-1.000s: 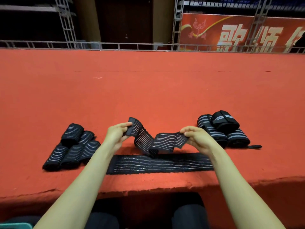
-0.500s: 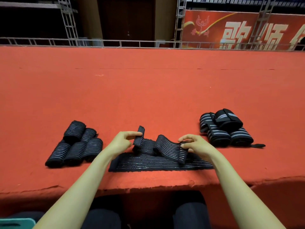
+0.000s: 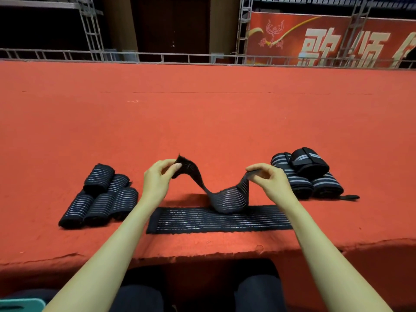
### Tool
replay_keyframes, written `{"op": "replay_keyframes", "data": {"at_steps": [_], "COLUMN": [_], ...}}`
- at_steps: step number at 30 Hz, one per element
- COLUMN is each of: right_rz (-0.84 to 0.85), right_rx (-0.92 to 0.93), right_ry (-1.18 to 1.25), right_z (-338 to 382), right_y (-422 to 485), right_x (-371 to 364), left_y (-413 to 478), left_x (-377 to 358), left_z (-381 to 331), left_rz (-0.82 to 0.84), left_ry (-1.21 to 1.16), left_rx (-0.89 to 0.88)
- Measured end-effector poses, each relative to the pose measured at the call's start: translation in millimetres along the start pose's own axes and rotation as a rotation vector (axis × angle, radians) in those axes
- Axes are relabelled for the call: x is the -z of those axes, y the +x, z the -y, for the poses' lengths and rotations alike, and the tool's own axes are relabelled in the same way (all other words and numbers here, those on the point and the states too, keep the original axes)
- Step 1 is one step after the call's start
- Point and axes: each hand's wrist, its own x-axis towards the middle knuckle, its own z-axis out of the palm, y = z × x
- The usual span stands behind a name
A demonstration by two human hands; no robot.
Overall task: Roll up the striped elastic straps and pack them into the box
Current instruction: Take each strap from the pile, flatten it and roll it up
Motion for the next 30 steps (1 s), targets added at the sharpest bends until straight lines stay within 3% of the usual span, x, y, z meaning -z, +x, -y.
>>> {"op": "replay_keyframes", "data": {"at_steps": [3, 6, 13, 20, 30], "right_rz": [-0.192, -0.279, -0.331, -0.381, -0.264], "right_rx": [0.003, -0.048, -0.237, -0.279, -0.42], "right_ry": [-0.034, -0.004, -0.037, -0.209, -0.378], "right_z": [-3.4, -7.8, -21.7, -41.0, -49.9], "right_y": [6.3, 6.7, -8.6, -42.4, -72.6], "right_x": [-0.1, 2.6, 8.4, 22.0, 18.9], "left_y": [-0.9, -3.8, -15.1, -41.6, -72.8], "left_x": [5.8, 11.5, 21.5, 33.8, 29.7], "left_z": [-2.9, -0.2, 28.4, 37.0, 47.6], "left_rz": [-0.054, -0.094, 0.106, 0.067, 0.084], "left_ry": [-0.076, -0.103, -0.167, 0.106, 0.358], "left_rx": [0.063, 0.141, 0.442, 0.396, 0.312]}}
